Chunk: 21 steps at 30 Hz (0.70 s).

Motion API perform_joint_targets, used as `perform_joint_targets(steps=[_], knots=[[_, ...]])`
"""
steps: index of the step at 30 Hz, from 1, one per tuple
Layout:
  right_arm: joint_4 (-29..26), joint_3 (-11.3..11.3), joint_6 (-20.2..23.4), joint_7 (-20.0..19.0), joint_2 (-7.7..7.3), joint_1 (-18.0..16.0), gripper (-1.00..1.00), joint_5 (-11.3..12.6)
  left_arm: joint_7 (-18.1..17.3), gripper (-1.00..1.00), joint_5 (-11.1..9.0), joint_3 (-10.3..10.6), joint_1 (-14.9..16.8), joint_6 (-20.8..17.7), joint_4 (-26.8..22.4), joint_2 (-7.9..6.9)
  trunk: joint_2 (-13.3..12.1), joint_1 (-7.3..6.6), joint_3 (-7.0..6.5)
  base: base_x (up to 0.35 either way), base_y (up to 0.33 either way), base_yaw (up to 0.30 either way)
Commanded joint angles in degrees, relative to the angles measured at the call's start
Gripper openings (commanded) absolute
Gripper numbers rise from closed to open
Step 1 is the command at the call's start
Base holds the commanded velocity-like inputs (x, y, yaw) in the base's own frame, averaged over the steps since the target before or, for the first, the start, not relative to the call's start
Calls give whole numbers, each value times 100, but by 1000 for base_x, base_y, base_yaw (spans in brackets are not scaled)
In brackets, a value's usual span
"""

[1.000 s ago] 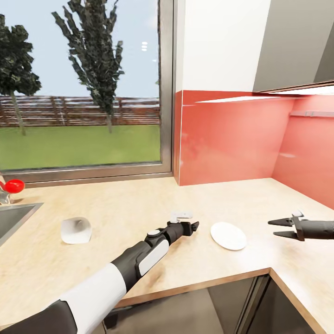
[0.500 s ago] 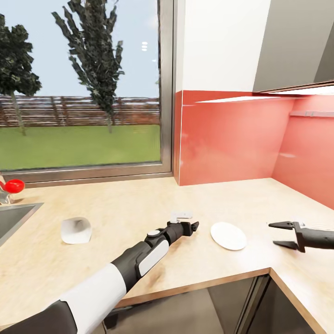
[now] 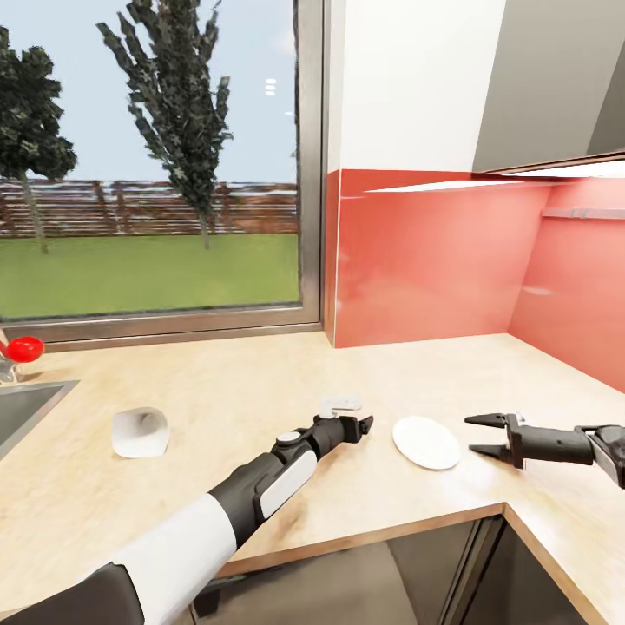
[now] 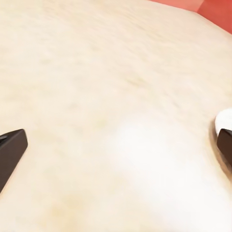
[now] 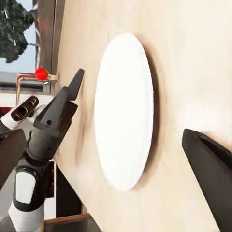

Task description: Set up a coffee station on the kitchen countertop: keep the coffee maker on the countertop, move the bottle of coffee from the kitchen shelf to the counter next to the coffee maker, place a paper coffee filter on top of the coffee maker, put the saucer next to the coffee maker with the coffee cup on the saucer, and place the electric kettle next to the coffee maker.

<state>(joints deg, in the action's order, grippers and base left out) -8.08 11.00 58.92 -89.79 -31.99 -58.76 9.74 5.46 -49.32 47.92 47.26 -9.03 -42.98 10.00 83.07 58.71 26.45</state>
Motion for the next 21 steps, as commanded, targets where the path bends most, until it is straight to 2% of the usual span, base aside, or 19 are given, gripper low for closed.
perform_joint_targets(steps=[1, 5, 7, 8, 10, 13, 16, 18, 21], knots=[[3, 209, 108, -13, 23, 5, 100, -52, 43, 100, -157, 35, 3, -38, 36, 0, 1, 2, 10, 125, -160, 0], [0, 209, 108, -13, 75, 5, 100, -59, 43, 100, -167, 69, -4, -38, 42, 0, 1, 2, 10, 95, -125, 0], [0, 209, 108, -13, 79, 5, 100, -60, 48, 100, -462, 145, -6, 59, 64, 0, 1, 2, 10, 14, -19, 0], [0, 209, 108, -13, 79, 5, 100, -60, 53, 100, -638, 238, -6, 182, 103, 0, 1, 2, 10, 5, -6, 0], [0, 205, 108, -13, 79, 5, 100, -60, 68, 100, -864, 492, -6, 345, 158, 0, 1, 2, 10, 2, -3, 0], [0, 201, 108, -13, 79, 4, 100, -60, 82, 100, -1089, 686, -6, 428, 192, 0, 1, 2, 10, 0, 0, 0], [0, 200, 108, -13, 79, 5, 100, -60, 81, 100, -1286, 736, -8, 623, 349, 0, 1, 2, 10, 0, 0, 0], [0, 200, 108, -13, 79, 5, 100, -60, 79, 100, -1509, 791, -10, 715, 407, 0, 1, 2, 10, 0, 0, 0], [0, 200, 108, -13, 87, 5, 100, -60, 68, 100, -1807, 1112, -13, 749, 399, 0, 1, 2, 10, 0, 0, 0]])
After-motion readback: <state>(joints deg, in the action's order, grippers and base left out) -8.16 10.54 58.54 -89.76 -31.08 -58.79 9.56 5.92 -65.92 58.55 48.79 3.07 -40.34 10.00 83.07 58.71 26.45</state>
